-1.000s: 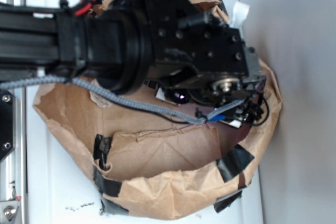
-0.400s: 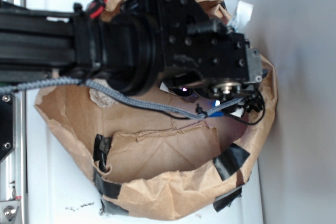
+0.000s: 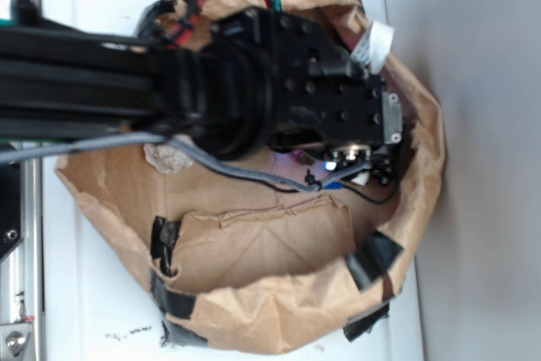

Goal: Grab the rock.

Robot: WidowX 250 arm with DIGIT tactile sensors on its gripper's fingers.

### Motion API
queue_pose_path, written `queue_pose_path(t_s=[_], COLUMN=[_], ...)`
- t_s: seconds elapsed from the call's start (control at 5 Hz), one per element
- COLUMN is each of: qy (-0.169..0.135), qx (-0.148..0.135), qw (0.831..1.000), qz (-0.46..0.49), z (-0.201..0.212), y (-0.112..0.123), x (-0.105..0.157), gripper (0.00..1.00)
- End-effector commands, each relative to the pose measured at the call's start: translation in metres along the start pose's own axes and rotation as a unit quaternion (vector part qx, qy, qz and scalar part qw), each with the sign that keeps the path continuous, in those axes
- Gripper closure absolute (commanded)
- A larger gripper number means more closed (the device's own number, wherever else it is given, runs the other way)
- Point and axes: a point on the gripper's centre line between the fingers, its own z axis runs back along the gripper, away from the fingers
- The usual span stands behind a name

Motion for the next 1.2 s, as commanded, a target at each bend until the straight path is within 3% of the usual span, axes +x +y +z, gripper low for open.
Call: queue_pose_path(t_s=[0.0, 0.2, 0.4, 0.6, 0.8, 1.0], qy=[-0.036, -0.039, -0.040, -0.031, 0.048, 0.055], qx=[-0.011, -0.012, -0.033, -0.114, -0.164, -0.167], qw=[0.999, 0.999, 0.998, 0.983, 0.953, 0.912], qz=[0.004, 0.001, -0.026, -0.143, -0.251, -0.370], z=[0.000, 0.001, 0.016, 0.063, 0.103, 0.122], y=[0.004, 0.004, 0.005, 0.011, 0.022, 0.033], x=[0.005, 0.005, 0.004, -0.005, -0.017, -0.019], gripper=[1.00, 1.00, 1.00, 1.00, 1.00, 1.00])
